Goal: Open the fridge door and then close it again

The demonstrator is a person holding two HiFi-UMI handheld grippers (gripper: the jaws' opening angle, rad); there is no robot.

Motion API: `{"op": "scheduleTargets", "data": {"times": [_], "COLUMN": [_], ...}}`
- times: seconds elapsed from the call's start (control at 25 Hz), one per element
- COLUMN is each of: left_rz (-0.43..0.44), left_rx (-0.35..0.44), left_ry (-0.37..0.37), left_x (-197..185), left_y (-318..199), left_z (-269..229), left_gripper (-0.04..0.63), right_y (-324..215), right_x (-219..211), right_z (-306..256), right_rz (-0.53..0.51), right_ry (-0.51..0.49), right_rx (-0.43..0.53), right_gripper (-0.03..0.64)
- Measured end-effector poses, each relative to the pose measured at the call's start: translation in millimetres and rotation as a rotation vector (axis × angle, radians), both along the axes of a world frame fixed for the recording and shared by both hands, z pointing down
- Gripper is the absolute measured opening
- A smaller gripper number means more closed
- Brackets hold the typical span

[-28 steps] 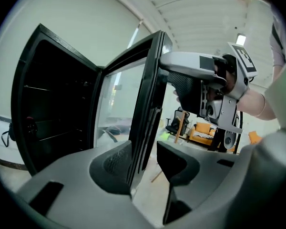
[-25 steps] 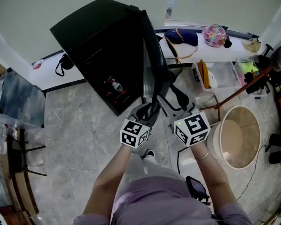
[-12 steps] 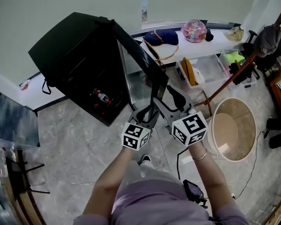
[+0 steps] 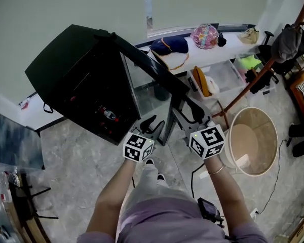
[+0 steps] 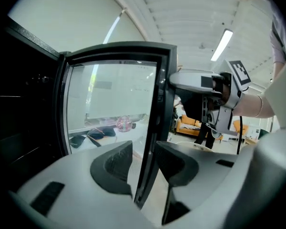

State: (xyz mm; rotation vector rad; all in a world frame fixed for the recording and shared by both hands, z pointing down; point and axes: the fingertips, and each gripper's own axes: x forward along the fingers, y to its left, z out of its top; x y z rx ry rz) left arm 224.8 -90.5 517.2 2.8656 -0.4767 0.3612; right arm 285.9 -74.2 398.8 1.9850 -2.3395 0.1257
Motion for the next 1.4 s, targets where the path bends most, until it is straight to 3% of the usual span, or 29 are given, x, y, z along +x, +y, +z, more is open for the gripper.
{"op": "scheduleTargets", "data": {"times": [0.2,0.52,1.4], "left_rz": [-0.05,-0.096,-0.136], "left_rx": [-0.012,-0.049,-0.053], "left_ry": [0.045,0.104,0.095], "left_x": [1.2,21.7,54.6], "left_y": [-35.4,-82.4,-176.5], "left_z": [-12.9,-25.2,-18.1], "left_gripper": [0.121,0.107,0.089], "right_y": [-3.4,-18.5,-85.2], "right_x": [19.6,61.5,152.9], "right_z": [-0.7,3.0,6.5], "right_rz": [0.08,0.225,0.403], "right_ry": [0.02,-0.007,-0.032], "right_rx": [0.011,0.02,0.038], "right_gripper": [0.195,0.187,0.146]}}
